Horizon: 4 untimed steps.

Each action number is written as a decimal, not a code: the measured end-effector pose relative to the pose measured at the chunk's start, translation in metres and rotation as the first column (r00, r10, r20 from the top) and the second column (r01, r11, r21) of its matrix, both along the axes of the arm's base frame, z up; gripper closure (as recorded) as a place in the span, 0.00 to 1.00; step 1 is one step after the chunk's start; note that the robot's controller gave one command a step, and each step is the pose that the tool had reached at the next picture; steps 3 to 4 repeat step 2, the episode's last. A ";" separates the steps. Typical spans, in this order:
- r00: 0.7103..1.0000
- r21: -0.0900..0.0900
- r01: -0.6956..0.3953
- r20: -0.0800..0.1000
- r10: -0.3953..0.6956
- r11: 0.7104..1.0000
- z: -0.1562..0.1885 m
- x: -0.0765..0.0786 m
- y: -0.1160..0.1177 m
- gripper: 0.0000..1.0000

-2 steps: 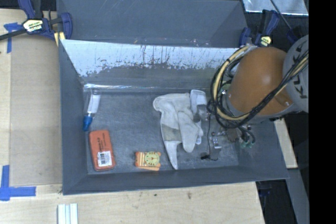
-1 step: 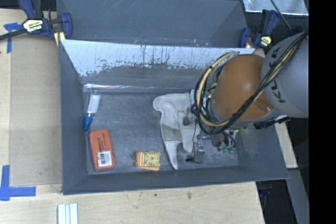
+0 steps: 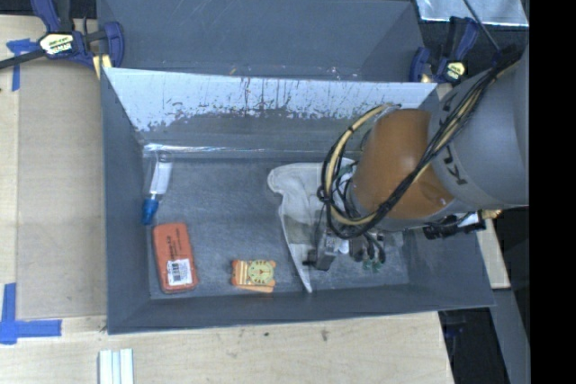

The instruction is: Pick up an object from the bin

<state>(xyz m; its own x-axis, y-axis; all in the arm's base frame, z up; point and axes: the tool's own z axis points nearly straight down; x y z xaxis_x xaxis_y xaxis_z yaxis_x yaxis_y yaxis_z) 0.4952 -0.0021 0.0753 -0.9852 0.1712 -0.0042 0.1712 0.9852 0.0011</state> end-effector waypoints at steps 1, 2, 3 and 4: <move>1.000 0.000 0.000 0.000 0.000 1.000 0.000 0.000 0.000 1.00; 0.996 0.000 0.089 0.005 -0.089 0.996 0.194 0.008 -0.026 1.00; 0.996 0.000 0.089 0.005 -0.089 0.996 0.194 0.008 -0.026 1.00; 0.996 0.000 0.089 0.005 -0.089 0.996 0.194 0.008 -0.026 1.00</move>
Offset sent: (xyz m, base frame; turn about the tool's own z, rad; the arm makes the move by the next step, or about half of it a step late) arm 0.0061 -0.0257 0.1899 0.0916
